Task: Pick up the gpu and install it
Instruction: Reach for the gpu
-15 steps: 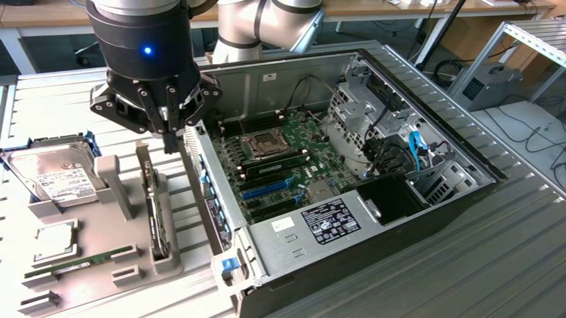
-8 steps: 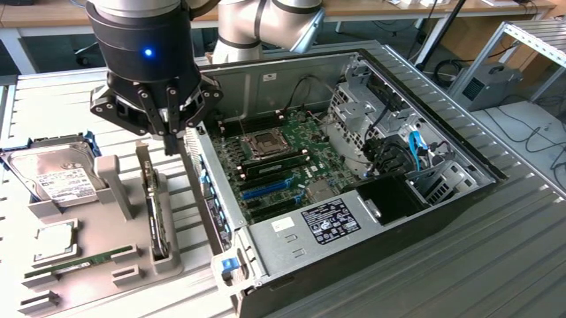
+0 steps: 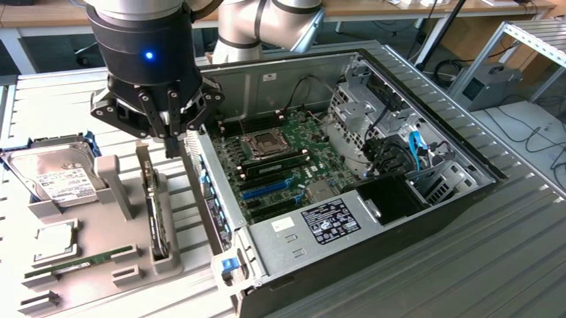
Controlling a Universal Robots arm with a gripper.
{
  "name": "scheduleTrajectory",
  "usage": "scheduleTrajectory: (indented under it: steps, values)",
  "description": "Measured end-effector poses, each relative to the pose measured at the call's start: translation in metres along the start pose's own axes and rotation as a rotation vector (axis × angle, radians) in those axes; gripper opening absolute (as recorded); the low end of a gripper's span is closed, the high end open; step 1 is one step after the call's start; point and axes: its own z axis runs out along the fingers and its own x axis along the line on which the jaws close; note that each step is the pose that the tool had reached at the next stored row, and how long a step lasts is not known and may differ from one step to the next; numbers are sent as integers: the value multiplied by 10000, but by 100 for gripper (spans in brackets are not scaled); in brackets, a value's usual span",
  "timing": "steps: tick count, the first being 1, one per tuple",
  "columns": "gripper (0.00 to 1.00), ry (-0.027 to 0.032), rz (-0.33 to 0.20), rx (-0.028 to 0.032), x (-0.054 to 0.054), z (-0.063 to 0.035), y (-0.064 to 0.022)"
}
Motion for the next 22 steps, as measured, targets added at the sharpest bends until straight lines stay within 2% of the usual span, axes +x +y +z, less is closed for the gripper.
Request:
scheduleTrajectory:
  steps: [12, 22]
  values:
    - [11, -2, -1, 23, -6, -1, -79]
    - [11, -5, -2, 68, -12, -1, -162]
